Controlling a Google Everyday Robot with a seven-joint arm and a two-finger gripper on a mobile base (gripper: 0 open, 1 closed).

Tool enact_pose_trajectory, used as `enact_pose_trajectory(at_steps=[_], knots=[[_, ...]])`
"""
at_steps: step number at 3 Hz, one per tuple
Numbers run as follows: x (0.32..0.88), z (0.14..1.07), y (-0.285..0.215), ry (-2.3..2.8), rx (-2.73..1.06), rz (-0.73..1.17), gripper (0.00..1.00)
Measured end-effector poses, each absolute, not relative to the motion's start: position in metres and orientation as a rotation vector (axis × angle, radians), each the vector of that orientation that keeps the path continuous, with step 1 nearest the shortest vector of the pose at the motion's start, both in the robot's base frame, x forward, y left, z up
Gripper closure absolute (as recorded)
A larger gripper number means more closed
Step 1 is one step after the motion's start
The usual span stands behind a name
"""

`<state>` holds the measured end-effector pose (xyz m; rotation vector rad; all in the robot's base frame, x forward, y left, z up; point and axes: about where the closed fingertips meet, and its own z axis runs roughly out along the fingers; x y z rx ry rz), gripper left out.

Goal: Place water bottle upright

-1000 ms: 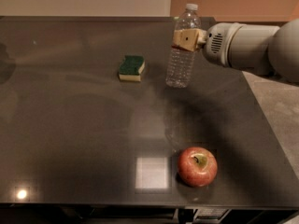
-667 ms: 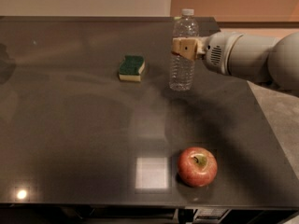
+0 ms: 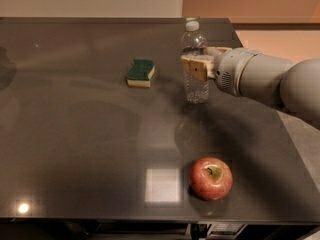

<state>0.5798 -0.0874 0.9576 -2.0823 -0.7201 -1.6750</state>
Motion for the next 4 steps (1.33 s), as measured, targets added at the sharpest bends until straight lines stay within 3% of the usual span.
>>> enact_pose_trajectory(at_steps=[1,2,4], knots=[[0.577,0.949,-0.085,-0.72,-2.065,-1.702,1.0],[0.576,0.943,-0.085,-0.656,-2.061,-1.717,0.82],[0.572,0.939,-0.09,-0.525,-2.035,-1.759,0.36]])
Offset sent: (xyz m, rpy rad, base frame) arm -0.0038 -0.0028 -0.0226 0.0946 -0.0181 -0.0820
